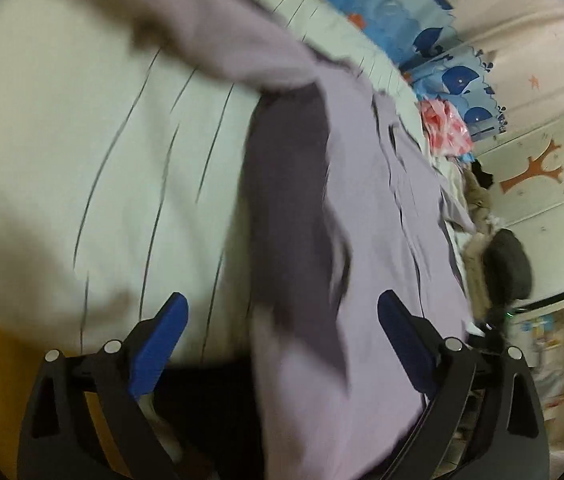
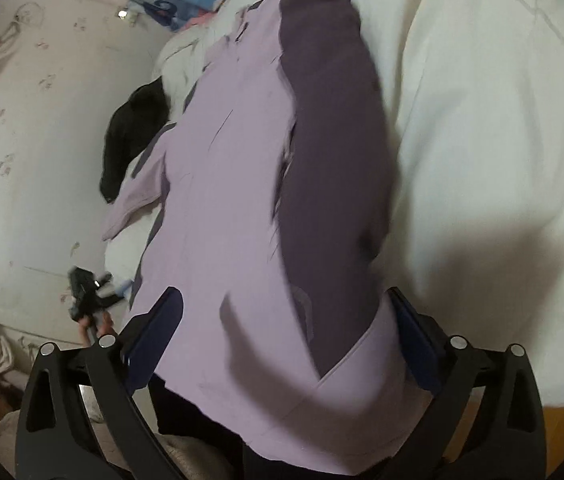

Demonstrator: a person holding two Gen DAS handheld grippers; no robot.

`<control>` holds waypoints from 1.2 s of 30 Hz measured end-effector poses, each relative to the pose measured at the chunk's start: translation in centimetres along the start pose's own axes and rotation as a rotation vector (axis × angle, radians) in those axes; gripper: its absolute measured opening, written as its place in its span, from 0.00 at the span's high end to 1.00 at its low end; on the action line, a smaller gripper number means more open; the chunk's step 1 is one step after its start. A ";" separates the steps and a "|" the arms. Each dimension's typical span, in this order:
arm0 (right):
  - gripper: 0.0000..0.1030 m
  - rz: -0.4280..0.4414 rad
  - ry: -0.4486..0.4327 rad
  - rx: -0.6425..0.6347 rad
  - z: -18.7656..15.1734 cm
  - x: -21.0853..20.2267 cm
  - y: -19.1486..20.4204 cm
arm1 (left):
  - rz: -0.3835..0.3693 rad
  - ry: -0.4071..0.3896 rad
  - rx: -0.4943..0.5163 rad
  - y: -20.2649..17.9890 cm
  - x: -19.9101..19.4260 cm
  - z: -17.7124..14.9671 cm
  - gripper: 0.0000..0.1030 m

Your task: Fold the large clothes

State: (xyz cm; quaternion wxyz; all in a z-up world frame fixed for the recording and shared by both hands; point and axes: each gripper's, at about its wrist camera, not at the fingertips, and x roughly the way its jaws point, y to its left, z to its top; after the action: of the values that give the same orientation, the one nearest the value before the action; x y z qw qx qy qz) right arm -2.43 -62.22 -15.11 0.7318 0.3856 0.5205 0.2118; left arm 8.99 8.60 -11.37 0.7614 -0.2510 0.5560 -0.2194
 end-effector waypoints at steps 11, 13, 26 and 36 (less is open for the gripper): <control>0.82 0.180 -0.281 -0.113 1.0 -3.0 6.6 | -0.203 0.099 0.005 -3.9 2.5 -5.6 0.73; 0.83 0.201 -0.329 -0.136 1.7 -5.0 8.9 | -0.244 0.005 0.038 -5.7 -0.6 -4.6 0.76; 0.53 -0.258 -0.148 0.040 -7.7 -9.9 0.5 | 0.174 0.139 0.119 -1.5 -4.3 -7.1 0.68; 0.06 -0.267 -0.633 0.086 8.7 -14.2 0.9 | 0.088 -0.334 0.269 -18.0 -0.2 6.5 0.10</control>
State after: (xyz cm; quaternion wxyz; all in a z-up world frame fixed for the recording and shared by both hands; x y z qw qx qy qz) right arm 0.48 -74.76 -4.45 0.8613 0.3912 0.3219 -0.0382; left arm 14.16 -4.43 1.71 0.8785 -0.1554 0.3981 -0.2133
